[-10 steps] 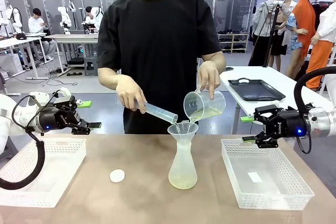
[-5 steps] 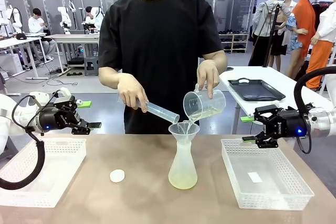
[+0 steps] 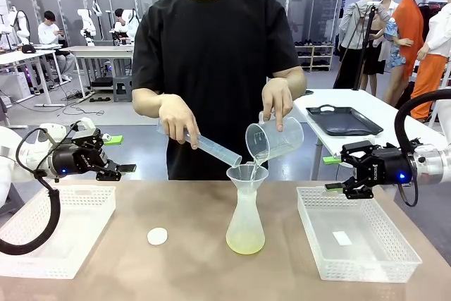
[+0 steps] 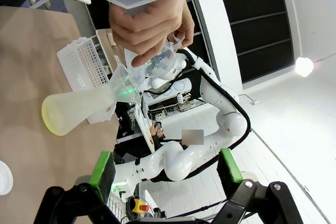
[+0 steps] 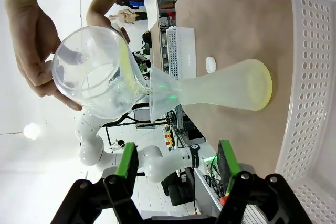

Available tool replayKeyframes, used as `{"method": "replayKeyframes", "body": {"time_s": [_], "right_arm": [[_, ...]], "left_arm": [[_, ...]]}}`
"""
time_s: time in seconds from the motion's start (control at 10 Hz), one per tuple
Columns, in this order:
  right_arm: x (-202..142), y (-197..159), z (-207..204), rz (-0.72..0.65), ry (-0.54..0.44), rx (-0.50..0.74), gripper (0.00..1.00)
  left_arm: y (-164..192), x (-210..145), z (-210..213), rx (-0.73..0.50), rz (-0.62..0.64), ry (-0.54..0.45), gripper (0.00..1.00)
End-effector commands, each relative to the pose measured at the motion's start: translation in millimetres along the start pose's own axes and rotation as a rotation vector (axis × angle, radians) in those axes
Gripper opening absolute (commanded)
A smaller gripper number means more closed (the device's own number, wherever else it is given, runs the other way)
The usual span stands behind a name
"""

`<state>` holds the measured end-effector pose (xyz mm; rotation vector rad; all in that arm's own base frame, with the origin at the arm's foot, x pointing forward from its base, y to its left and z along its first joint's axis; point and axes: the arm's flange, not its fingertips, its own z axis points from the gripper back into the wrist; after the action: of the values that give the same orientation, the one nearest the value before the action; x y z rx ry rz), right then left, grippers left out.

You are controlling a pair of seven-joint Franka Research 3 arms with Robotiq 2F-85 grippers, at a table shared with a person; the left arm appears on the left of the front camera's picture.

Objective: Prepare the solutions needed for the experiment.
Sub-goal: Once the solution is in the Big flask , pick up the Plastic Funnel and place it back into the right Organizing basket.

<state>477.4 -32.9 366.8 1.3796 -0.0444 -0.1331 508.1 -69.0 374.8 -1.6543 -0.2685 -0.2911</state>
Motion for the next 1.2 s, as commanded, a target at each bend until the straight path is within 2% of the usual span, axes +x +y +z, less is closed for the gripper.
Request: {"method": "replayKeyframes", "body": {"time_s": [0.0, 1.1], "right_arm": [[0.4, 1.6, 0.7, 0.006, 0.008, -0.011, 0.77], [0.4, 1.6, 0.7, 0.006, 0.008, -0.011, 0.77]], "left_arm": [[0.1, 0.8, -0.2, -0.018, -0.017, 0.007, 1.0], [0.1, 0.8, -0.2, -0.018, -0.017, 0.007, 1.0]]}}
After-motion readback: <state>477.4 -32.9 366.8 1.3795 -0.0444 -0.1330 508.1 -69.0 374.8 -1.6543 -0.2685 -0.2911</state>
